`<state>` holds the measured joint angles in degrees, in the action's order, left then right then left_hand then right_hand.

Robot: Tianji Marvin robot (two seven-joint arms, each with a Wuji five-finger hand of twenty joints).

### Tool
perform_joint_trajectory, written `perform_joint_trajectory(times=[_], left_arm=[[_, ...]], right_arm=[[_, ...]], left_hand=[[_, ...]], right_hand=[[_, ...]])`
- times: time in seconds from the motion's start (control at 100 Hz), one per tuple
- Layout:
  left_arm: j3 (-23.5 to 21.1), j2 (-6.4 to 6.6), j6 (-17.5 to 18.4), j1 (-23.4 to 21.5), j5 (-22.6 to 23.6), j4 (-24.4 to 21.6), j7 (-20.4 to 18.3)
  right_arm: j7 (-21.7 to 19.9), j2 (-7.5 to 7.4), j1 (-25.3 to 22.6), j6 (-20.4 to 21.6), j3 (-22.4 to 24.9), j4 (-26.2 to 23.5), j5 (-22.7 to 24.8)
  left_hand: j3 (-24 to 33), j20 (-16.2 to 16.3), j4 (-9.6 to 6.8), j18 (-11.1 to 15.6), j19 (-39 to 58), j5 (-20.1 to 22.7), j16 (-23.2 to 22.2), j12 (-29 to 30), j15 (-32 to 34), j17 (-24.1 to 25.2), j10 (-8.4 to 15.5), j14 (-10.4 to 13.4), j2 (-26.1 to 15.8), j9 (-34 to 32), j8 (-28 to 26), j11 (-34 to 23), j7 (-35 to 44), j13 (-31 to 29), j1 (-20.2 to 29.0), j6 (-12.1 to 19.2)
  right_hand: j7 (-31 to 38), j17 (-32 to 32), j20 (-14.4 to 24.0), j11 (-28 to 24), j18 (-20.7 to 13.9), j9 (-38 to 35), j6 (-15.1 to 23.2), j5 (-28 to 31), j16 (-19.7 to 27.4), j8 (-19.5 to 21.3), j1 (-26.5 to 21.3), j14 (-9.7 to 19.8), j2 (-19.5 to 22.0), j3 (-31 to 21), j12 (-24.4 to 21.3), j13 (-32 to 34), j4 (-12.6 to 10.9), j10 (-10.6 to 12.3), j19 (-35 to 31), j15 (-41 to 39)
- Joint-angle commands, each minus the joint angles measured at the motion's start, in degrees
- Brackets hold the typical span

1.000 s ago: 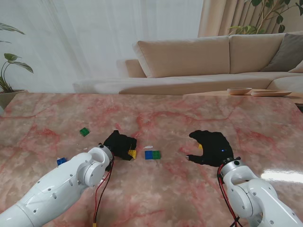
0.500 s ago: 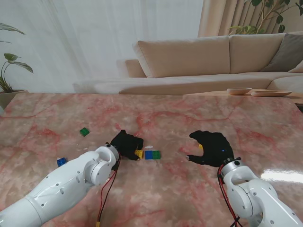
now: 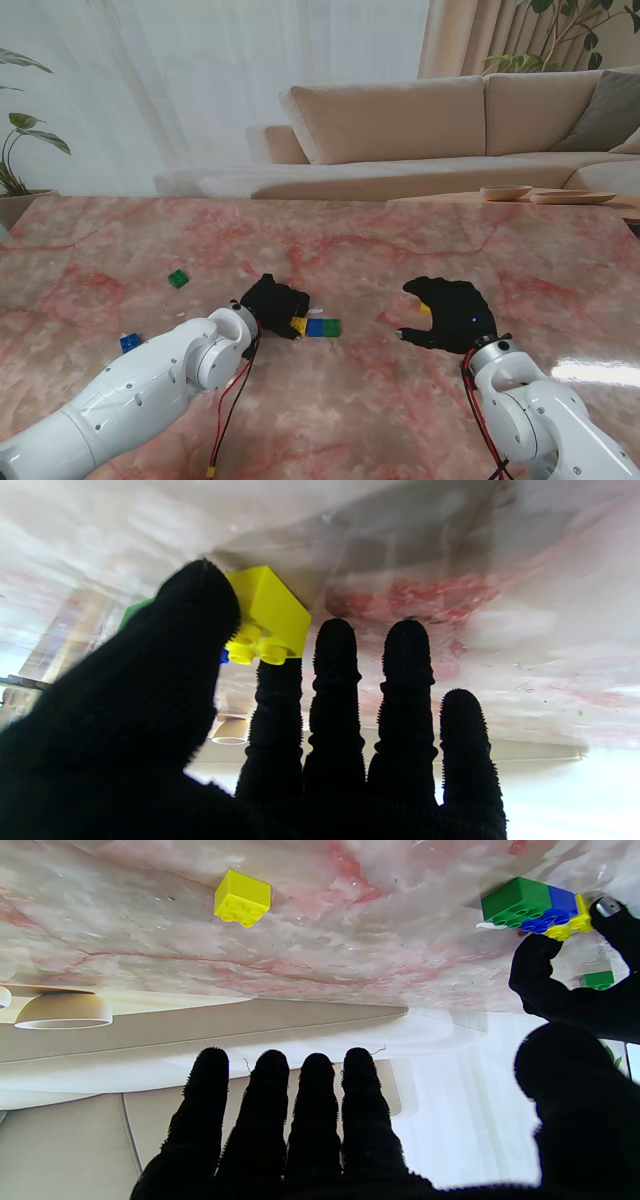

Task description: Build a two-level staggered structure with toy bricks

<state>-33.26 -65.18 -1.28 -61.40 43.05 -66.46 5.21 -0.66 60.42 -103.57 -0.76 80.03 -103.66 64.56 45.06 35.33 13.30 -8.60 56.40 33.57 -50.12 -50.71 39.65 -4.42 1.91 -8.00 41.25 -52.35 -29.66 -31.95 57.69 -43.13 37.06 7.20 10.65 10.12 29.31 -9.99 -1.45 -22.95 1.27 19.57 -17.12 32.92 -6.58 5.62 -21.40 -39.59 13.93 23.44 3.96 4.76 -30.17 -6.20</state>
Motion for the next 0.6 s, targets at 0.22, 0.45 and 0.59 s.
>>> perform_joint_trajectory(times=[0.22, 0.45, 0.59], left_arm=[[0.96, -0.46, -0.78, -0.04, -0.02, 1.12, 0.13], [1.55, -0.51, -0.74, 0.4, 0.26, 1.63, 0.41], [1.65, -0.54, -0.77, 0.45, 0.33, 1.79, 0.56]], right_arm=[[-1.07, 0.06, -0.95, 0.14, 0.48, 0.11, -0.2], [-1.4, 0.04, -1.06, 0.19, 0.61, -0.12, -0.17], [-1.55, 0.02, -1.07, 0.3, 0.65, -0.19, -0.17]], left_hand=[[0.97, 0.76, 0.04, -1.52, -0.74, 3.0, 2.74, 1.63, -5.36, 1.74, 0.14, 0.46, -1.68, 1.47, -3.75, -1.54, 4.77, 1.83, 1.4, 4.8], [0.42, 0.98, -0.06, -1.47, -1.12, 2.19, 2.95, 5.29, -5.99, 1.86, 0.1, 0.45, -1.53, 3.22, -4.07, -2.57, 3.78, 2.62, 0.91, 4.1], [1.84, 1.02, 0.31, -1.24, -1.64, 1.5, 3.19, 8.49, -6.57, 2.31, 0.08, 0.5, -1.3, 4.59, -4.56, -2.75, 2.53, 3.49, -0.05, 3.23]], right_hand=[[-0.47, -0.75, -0.17, 1.06, 0.98, 0.28, 0.46, 1.13, 0.57, -1.03, -0.63, -0.68, -0.31, -1.07, -0.61, -2.0, -1.61, -1.06, -0.5, 0.32], [-0.47, -0.74, -0.16, 1.07, 0.99, 0.34, 0.51, 1.15, 0.58, -1.06, -0.64, -0.76, -0.3, -1.06, -0.62, -2.08, -1.59, -1.06, -0.5, 0.34], [-0.44, -0.66, -0.14, 1.07, 0.99, 0.34, 0.5, 1.21, 0.58, -1.06, -0.65, -0.69, -0.32, -1.05, -0.62, -2.02, -1.58, -1.16, -0.54, 0.32]])
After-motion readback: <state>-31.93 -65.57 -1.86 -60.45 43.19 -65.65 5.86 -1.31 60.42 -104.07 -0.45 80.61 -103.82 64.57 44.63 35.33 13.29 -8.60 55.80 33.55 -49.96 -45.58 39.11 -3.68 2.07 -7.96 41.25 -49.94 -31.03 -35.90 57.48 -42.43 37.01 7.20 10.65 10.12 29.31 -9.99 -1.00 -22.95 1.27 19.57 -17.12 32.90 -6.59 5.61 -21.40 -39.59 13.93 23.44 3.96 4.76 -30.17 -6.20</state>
